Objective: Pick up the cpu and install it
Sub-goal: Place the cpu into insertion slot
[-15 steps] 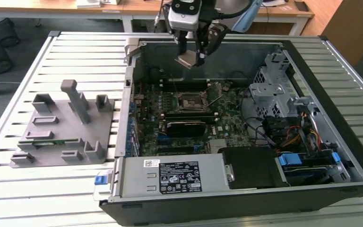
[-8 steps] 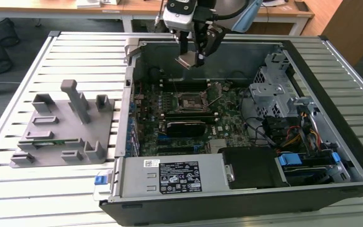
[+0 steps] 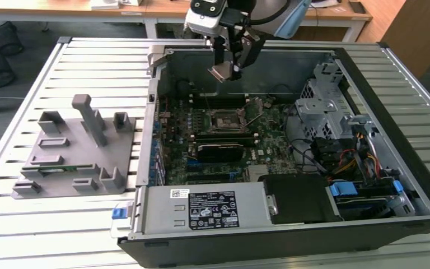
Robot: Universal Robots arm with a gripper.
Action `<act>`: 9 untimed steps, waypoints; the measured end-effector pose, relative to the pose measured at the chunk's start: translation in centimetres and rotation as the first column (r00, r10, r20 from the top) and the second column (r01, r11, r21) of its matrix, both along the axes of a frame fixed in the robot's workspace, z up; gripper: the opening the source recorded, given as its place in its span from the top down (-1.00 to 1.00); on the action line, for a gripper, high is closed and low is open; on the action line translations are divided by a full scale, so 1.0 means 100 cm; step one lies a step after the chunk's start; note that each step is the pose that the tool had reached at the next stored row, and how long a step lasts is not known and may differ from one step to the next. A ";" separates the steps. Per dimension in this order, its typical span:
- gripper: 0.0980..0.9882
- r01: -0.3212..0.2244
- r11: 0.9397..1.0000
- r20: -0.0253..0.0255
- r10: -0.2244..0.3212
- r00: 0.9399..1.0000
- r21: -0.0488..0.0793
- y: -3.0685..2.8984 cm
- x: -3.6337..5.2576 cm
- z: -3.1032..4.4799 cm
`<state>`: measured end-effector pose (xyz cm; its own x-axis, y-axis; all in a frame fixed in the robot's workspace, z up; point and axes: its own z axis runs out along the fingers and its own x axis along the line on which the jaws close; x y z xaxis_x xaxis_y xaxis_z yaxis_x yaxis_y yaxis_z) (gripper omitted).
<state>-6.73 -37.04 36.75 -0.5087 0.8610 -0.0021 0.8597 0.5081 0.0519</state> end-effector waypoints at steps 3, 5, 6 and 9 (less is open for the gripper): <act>0.01 0.044 0.999 0.000 -0.044 0.999 0.000 0.0001 0.0000 -0.0005; 0.01 0.073 0.997 0.000 -0.073 0.997 0.000 0.0001 0.0000 -0.0008; 0.01 0.089 0.996 0.000 -0.089 0.996 0.000 0.0001 0.0000 -0.0010; 0.01 0.133 0.991 0.000 -0.133 0.991 0.000 0.0002 0.0000 -0.0015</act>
<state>-6.73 -37.03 36.61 -0.3896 0.9210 -0.0021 0.9197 0.3891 0.0519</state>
